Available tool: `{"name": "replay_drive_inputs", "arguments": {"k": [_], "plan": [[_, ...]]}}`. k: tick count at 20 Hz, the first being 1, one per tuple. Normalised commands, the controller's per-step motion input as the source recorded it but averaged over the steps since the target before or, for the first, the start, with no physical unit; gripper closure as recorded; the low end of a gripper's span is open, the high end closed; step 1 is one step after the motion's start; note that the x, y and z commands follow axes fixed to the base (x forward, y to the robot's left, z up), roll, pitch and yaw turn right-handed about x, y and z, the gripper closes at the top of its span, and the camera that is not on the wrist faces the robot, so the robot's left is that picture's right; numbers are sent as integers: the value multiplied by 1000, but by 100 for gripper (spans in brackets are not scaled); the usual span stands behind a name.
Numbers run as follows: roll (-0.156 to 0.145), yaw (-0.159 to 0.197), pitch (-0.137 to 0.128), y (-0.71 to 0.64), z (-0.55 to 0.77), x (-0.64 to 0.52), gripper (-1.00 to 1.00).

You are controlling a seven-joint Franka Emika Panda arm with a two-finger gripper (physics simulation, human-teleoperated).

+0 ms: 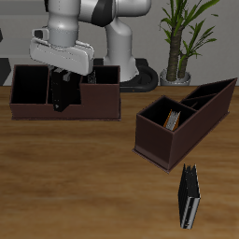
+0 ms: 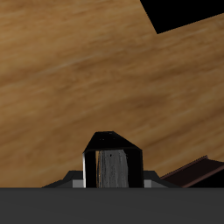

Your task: Place the right striped book into the back desk caddy's right compartment and place the orange book into the left desk caddy's right compartment and place the black book into the left desk caddy's left compartment

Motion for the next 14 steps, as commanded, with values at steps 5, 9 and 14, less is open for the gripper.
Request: {"name": "replay_drive_inputs", "arguments": {"k": [5, 9, 14], "plan": [[37, 3, -91, 771, 785, -670, 100], [59, -40, -66, 716, 608, -558, 100], [94, -84, -106, 656, 516, -664, 100]]}}
